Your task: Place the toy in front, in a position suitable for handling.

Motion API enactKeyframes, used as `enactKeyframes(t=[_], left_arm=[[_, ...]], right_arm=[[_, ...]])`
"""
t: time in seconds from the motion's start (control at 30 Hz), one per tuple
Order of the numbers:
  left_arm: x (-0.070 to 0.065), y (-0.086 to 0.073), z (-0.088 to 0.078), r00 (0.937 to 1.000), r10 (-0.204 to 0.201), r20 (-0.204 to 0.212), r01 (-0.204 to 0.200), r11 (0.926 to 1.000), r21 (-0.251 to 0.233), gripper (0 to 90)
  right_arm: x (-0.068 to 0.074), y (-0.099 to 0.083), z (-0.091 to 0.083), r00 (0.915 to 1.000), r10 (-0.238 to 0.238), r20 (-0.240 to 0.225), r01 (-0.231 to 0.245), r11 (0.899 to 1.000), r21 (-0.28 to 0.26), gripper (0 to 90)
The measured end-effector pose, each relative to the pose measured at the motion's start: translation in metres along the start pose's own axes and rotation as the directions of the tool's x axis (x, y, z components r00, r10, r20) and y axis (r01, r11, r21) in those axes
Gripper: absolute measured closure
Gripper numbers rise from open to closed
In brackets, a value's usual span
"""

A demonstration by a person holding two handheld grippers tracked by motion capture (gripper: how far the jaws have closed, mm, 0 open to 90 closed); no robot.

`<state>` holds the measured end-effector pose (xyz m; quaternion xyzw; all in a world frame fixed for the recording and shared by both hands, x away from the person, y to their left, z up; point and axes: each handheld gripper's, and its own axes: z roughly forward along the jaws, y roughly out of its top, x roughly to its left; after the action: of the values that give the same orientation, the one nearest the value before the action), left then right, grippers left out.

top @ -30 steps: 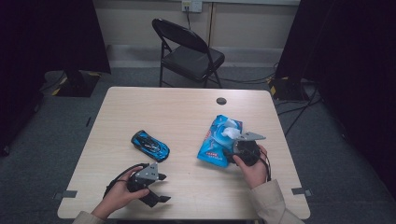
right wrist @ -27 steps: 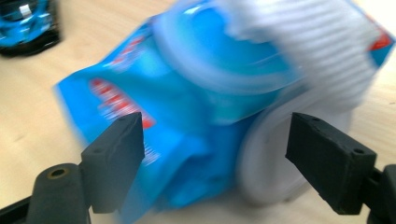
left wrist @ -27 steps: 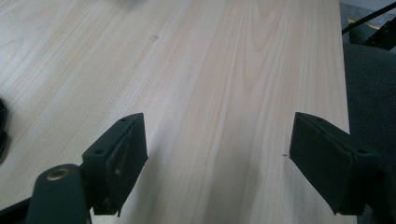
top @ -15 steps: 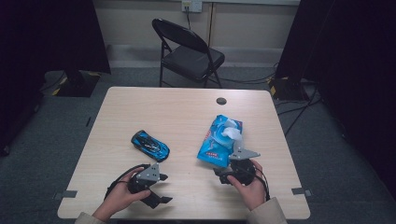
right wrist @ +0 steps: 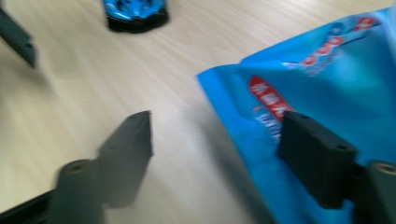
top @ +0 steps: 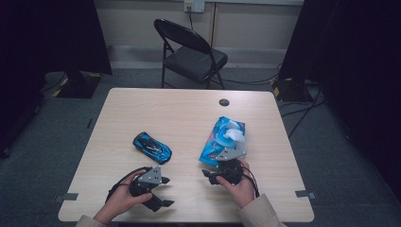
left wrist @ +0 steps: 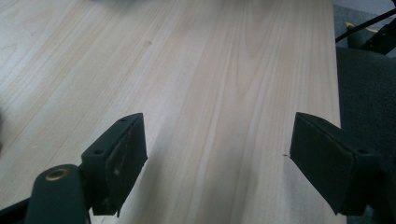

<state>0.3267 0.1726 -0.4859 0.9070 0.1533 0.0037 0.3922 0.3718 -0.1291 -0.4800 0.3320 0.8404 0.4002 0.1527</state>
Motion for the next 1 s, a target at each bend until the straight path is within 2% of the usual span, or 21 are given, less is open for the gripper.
enactKeyframes(t=[0.07, 0.1, 0.13, 0.2, 0.27, 0.3, 0.47, 0.53, 0.57, 0.77, 0.83, 0.87, 0.9, 1.0], left_arm=[[0.000, 0.000, 0.000, 1.0000, 0.003, -0.002, -0.003, 1.0000, 0.008, 18.4], [-0.001, 0.000, 0.000, 1.0000, 0.001, 0.000, -0.001, 1.0000, 0.006, 18.4], [0.000, 0.000, -0.001, 1.0000, 0.005, 0.000, -0.005, 1.0000, 0.008, 18.4], [0.000, 0.000, -0.001, 1.0000, -0.002, -0.003, 0.002, 1.0000, 0.002, 18.4], [0.001, 0.000, -0.001, 1.0000, 0.002, -0.008, -0.002, 1.0000, 0.006, 18.4], [0.001, 0.000, -0.002, 1.0000, 0.002, -0.009, -0.002, 1.0000, 0.005, 18.4], [-0.001, 0.001, -0.004, 1.0000, 0.006, -0.007, -0.006, 1.0000, -0.007, 18.4], [-0.001, 0.001, -0.005, 0.9999, 0.013, -0.008, -0.013, 0.9999, -0.001, 18.4], [-0.001, 0.000, -0.005, 0.9999, 0.012, -0.010, -0.012, 0.9999, 0.001, 18.4], [-0.001, 0.000, -0.005, 0.9999, 0.013, -0.010, -0.013, 0.9999, 0.002, 18.4], [0.000, 0.000, -0.005, 1.0000, 0.005, -0.009, -0.005, 1.0000, 0.000, 18.4], [0.000, 0.000, -0.004, 1.0000, 0.003, -0.007, -0.003, 1.0000, -0.005, 18.4], [0.001, -0.001, -0.004, 1.0000, 0.003, -0.008, -0.003, 1.0000, -0.003, 18.4], [0.002, -0.002, -0.004, 1.0000, 0.004, -0.008, -0.004, 1.0000, 0.005, 18.4]], right_arm=[[-0.001, 0.001, -0.001, 0.9998, 0.018, -0.002, -0.018, 1.000, -0.008, 31.5], [0.000, 0.002, -0.004, 0.9978, 0.044, -0.049, -0.046, 0.998, -0.035, 32.1], [0.001, 0.003, -0.005, 0.9963, 0.048, -0.071, -0.051, 0.998, -0.036, 32.7], [0.007, 0.004, -0.005, 0.9961, 0.023, -0.085, -0.025, 1.000, -0.017, 34.8], [0.012, 0.004, -0.004, 0.9939, 0.019, -0.109, -0.021, 1.000, -0.018, 39.0], [0.014, 0.004, -0.003, 0.9912, 0.014, -0.132, -0.015, 1.000, -0.010, 41.9], [0.031, 0.006, 0.005, 0.9826, -0.020, -0.185, 0.023, 1.000, 0.011, 46.0], [0.034, 0.006, 0.006, 0.9827, -0.030, -0.183, 0.033, 0.999, 0.011, 45.2], [0.036, 0.007, 0.008, 0.9851, -0.046, -0.166, 0.047, 0.999, 0.005, 44.6], [0.030, 0.005, 0.024, 0.9849, -0.002, -0.173, 0.006, 1.000, 0.023, 47.3], [0.027, 0.003, 0.028, 0.9915, -0.008, -0.130, 0.012, 1.000, 0.025, 50.0], [0.024, 0.001, 0.030, 0.9950, -0.006, -0.099, 0.008, 1.000, 0.024, 54.1], [0.021, 0.000, 0.031, 0.9957, -0.004, -0.093, 0.005, 1.000, 0.019, 58.6], [0.011, -0.002, 0.030, 0.9982, 0.009, -0.059, -0.009, 1.000, 0.003, 64.0]])
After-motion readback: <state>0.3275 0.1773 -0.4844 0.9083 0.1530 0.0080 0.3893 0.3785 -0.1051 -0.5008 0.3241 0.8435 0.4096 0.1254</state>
